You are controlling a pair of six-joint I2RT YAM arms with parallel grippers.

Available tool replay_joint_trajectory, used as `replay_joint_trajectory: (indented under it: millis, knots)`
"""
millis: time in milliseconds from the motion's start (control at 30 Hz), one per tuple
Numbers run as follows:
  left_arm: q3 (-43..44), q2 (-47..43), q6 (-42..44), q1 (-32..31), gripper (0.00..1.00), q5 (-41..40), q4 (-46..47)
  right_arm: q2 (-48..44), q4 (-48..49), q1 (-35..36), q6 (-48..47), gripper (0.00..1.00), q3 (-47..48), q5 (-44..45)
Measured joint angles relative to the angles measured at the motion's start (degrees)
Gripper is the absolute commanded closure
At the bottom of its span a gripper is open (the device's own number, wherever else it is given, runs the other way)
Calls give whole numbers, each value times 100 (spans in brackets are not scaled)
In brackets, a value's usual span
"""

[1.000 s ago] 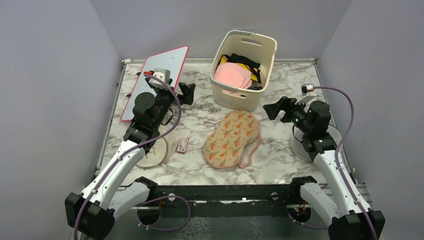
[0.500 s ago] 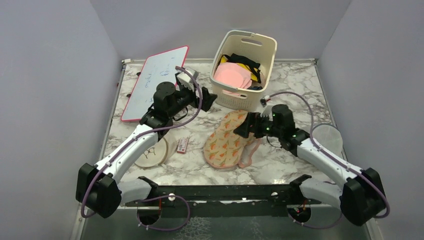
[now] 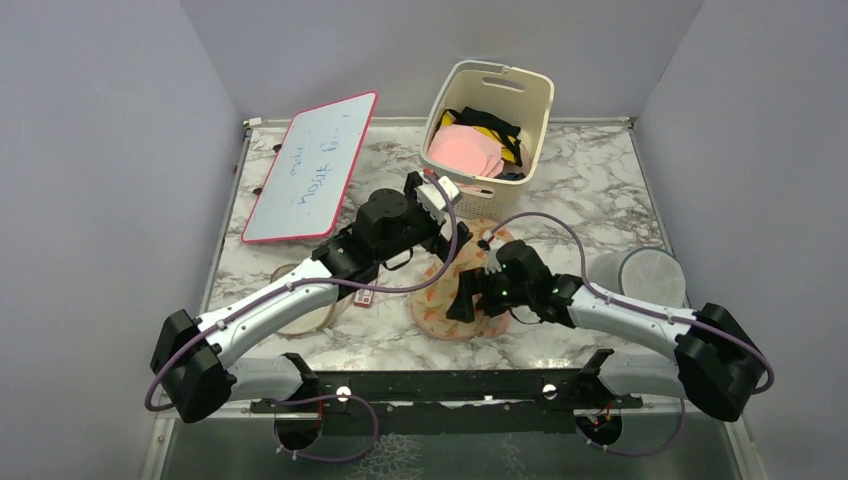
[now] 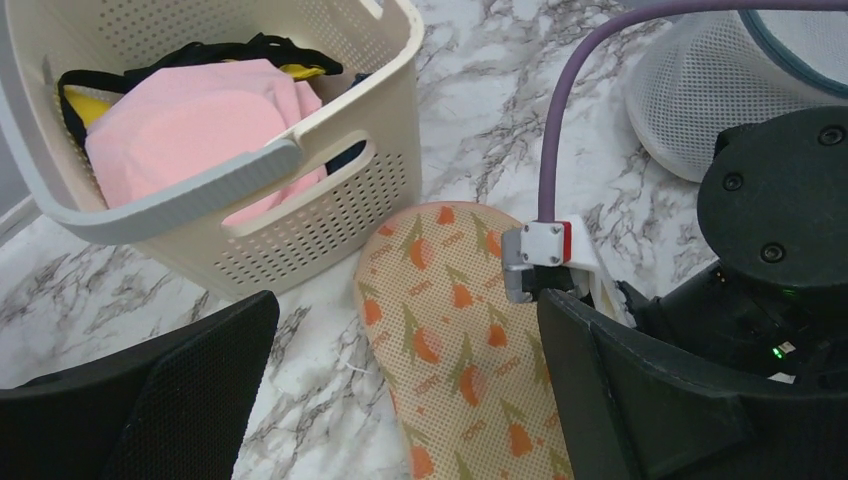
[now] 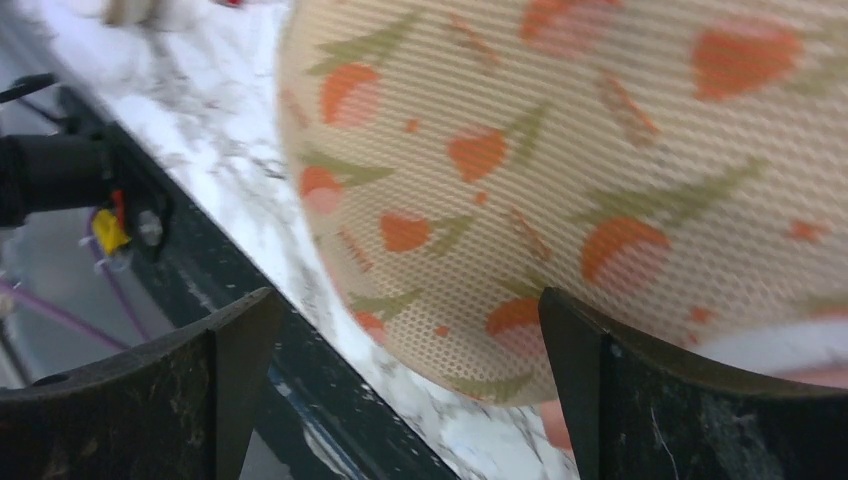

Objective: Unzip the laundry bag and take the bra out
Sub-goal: Adjust the laundry bag at the center of the board.

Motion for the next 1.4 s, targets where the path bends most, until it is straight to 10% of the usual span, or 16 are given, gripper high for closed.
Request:
replay_joint_trajectory:
  millis: [467, 767, 1133, 1400]
  knots:
    - [940, 72, 538, -236, 1, -280, -227, -1137, -2677, -422, 1342, 0, 450, 3276]
    - [-542, -160, 1139, -745, 1, -529, 232, -1174, -2719, -422, 525, 0, 1012, 3252]
    - [-3073, -883, 4087, -1467, 2, 732, 1005, -1123, -3064, -422, 339, 0, 1423, 3534]
    - [-3093, -175, 5331, -2485, 31, 396, 1351, -2262, -3051, -422, 177, 0, 1410, 3580]
